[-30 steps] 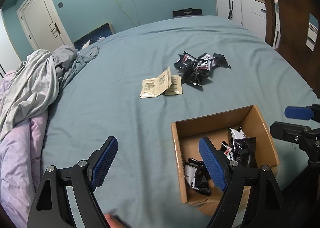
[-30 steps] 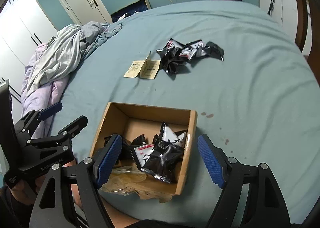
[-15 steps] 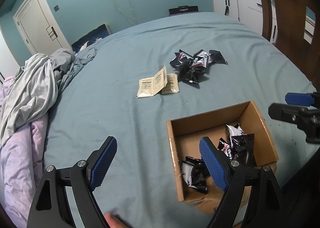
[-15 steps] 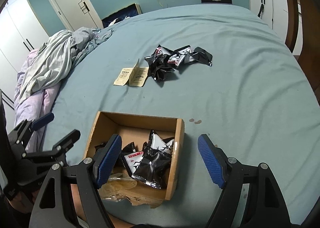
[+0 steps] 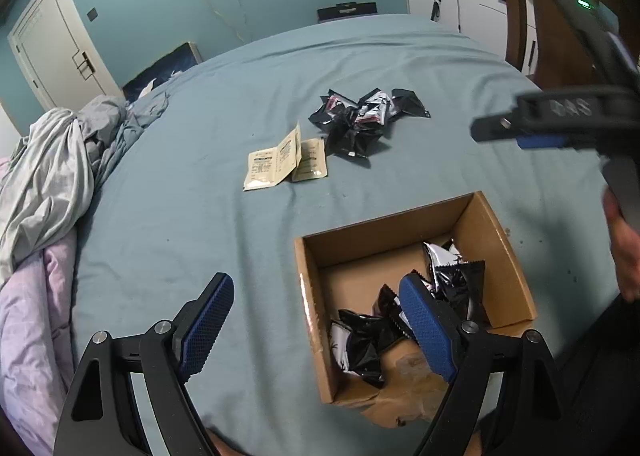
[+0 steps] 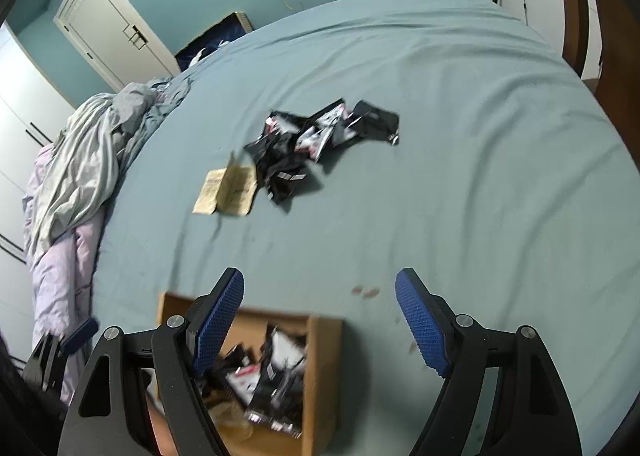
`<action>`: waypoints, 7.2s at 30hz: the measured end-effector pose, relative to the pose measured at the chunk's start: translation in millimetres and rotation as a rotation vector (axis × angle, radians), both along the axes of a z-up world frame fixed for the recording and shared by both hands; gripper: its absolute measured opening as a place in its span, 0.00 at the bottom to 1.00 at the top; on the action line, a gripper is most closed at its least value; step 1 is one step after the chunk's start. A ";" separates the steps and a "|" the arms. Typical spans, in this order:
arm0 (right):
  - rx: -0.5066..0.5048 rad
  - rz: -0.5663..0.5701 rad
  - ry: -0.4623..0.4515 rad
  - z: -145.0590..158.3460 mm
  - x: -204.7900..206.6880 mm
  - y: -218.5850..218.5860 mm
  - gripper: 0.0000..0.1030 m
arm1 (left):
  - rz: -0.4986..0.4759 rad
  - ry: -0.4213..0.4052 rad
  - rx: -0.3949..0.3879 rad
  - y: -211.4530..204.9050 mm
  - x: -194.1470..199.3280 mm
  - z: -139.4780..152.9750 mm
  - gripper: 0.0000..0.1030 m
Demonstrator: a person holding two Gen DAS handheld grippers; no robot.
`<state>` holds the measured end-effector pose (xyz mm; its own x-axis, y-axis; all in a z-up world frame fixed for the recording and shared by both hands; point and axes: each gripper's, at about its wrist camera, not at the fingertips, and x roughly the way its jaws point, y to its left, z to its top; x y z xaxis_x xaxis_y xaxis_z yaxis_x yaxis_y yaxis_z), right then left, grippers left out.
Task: Organize snacks
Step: 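Move the right gripper to the pile and grasp another packet, then grasp the beige leaflet with the left gripper while the right gripper holds a black packet, then drop the leaflet into the box with the left gripper while the right gripper drops its black packet, then move the left gripper to the pile and grasp a beige sachet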
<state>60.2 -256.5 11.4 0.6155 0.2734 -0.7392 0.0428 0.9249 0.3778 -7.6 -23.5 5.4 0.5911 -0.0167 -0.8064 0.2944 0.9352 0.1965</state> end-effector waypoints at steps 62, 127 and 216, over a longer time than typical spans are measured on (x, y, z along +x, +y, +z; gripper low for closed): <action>0.059 0.042 -0.038 9.7 -33.0 -18.5 0.42 | 0.094 0.208 -0.019 -23.8 176.8 -30.4 1.00; 0.112 -0.080 -0.055 2.0 -70.8 -41.8 0.42 | -0.084 0.309 -0.265 -6.3 26.9 -12.0 0.03; 0.111 -0.090 0.144 -37.0 45.5 -34.5 0.71 | 0.137 0.351 -0.033 -25.5 233.0 -77.1 0.89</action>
<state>105.7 -290.9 -25.6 0.5311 0.3068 -0.7898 0.1843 0.8679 0.4612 225.4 -48.9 -71.7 0.2779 0.0138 -0.9605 0.2101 0.9748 0.0748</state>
